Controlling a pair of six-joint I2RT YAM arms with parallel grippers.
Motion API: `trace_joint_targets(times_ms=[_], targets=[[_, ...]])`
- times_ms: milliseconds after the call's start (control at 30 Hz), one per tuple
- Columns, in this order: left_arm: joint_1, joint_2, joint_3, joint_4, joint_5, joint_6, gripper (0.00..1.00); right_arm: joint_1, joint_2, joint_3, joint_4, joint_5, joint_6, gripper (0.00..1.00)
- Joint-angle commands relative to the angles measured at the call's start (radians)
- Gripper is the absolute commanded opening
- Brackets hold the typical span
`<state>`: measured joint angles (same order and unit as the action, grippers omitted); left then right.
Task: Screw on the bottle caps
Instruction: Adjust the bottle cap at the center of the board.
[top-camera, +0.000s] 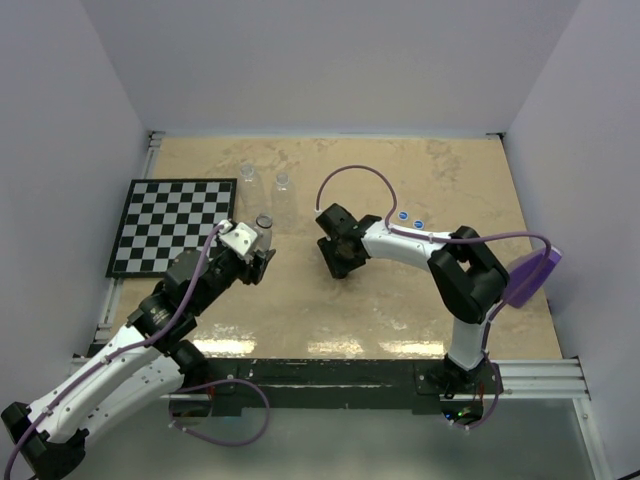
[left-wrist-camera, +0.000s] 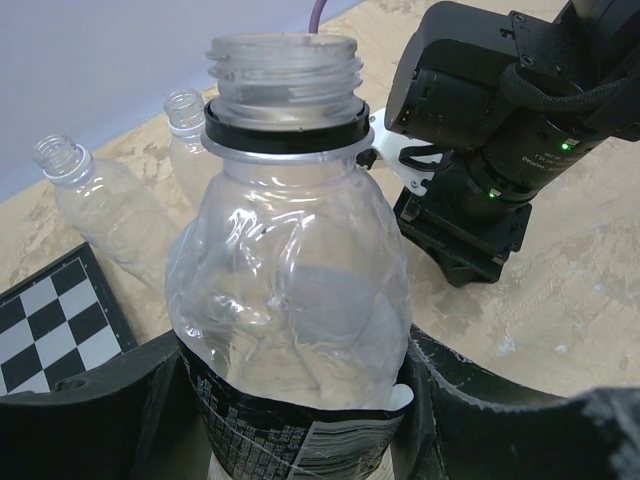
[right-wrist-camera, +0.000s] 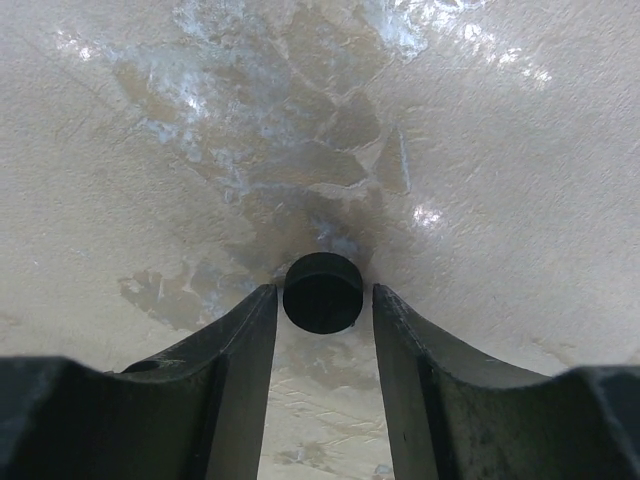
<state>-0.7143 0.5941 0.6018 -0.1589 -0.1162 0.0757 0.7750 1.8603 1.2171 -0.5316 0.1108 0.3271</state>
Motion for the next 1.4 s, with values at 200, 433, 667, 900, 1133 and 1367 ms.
trace_joint_targets(times_ms=[200, 433, 667, 900, 1133, 1367], targets=[[0.006, -0.01, 0.0, 0.018, 0.013, 0.018, 0.0, -0.002, -0.013, 0.056, -0.014, -0.002, -0.016, 0.43], [0.006, -0.016, -0.002, 0.018, 0.015, 0.018, 0.0, 0.0, -0.006, 0.055, -0.016, 0.001, -0.019, 0.41], [0.007, -0.014, 0.0, 0.016, 0.024, 0.016, 0.0, 0.0, -0.006, 0.05, -0.016, 0.007, -0.019, 0.37], [0.007, -0.007, 0.0, 0.015, 0.05, 0.021, 0.0, 0.0, -0.03, 0.044, -0.013, -0.003, -0.033, 0.18], [0.007, 0.019, 0.001, 0.019, 0.168, 0.048, 0.0, 0.0, -0.171, 0.047, -0.022, -0.056, -0.104, 0.13], [0.007, 0.094, 0.019, 0.01, 0.383, 0.11, 0.0, 0.0, -0.386, 0.087, -0.068, -0.198, -0.241, 0.14]])
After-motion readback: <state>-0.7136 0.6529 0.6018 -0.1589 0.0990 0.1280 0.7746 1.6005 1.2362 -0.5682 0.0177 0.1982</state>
